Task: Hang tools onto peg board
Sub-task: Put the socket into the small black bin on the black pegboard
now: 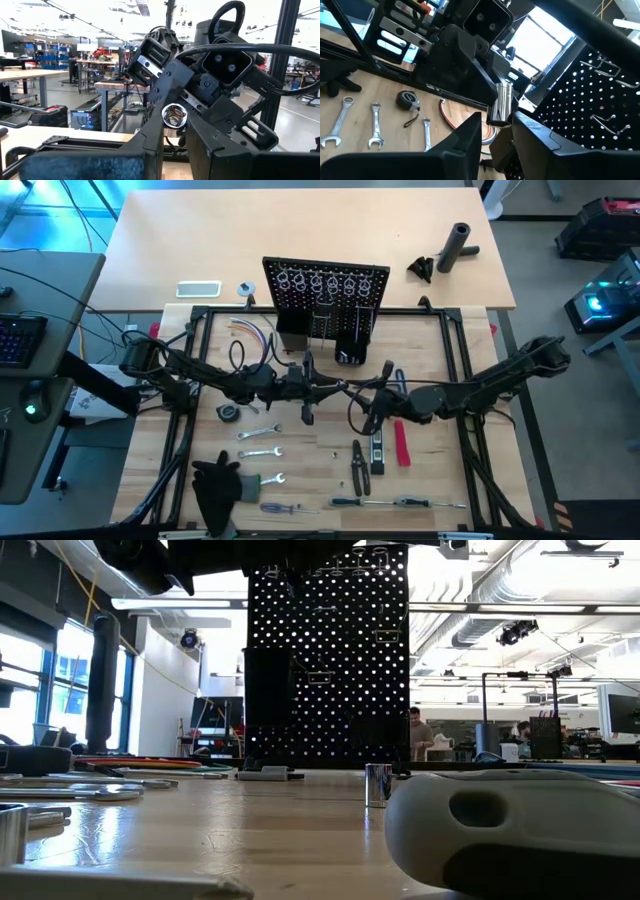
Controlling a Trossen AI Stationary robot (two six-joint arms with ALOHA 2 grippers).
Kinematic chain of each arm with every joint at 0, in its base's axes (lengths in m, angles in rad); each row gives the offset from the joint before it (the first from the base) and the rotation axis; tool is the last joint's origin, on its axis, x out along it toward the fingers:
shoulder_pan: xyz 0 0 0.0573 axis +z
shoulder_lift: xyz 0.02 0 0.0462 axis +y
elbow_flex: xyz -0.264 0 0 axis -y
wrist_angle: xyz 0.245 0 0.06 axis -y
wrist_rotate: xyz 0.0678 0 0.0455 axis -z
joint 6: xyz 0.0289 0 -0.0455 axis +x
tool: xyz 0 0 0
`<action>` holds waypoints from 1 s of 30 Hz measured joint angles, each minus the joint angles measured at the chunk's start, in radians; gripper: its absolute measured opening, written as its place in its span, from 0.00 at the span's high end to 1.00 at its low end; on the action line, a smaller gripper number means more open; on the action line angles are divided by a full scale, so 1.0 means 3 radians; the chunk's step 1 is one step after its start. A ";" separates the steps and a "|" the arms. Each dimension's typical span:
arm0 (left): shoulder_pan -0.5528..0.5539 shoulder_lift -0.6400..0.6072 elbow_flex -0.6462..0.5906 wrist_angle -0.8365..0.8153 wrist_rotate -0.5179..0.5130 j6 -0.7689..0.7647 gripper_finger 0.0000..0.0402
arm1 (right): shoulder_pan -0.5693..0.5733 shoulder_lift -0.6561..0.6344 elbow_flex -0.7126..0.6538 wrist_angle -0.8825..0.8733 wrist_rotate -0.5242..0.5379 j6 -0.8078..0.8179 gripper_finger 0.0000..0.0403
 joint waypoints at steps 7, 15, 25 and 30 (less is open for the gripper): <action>0.0000 0.0000 0.0000 0.0000 0.0001 0.0000 0.88 | 0.0000 0.0000 0.0000 0.0001 0.0000 0.0036 0.78; -0.0005 0.0000 0.0000 0.0000 0.0003 0.0000 0.88 | 0.0000 0.0000 0.0000 0.0001 -0.0009 0.0036 0.83; -0.0007 0.0000 0.0000 -0.0002 0.0042 -0.0001 0.87 | 0.0000 0.0000 0.0000 0.0001 -0.0059 0.0074 0.78; -0.0008 0.0000 0.0000 -0.0002 0.0047 0.0000 0.87 | -0.0004 0.0000 0.0000 0.0001 -0.0082 0.0088 0.77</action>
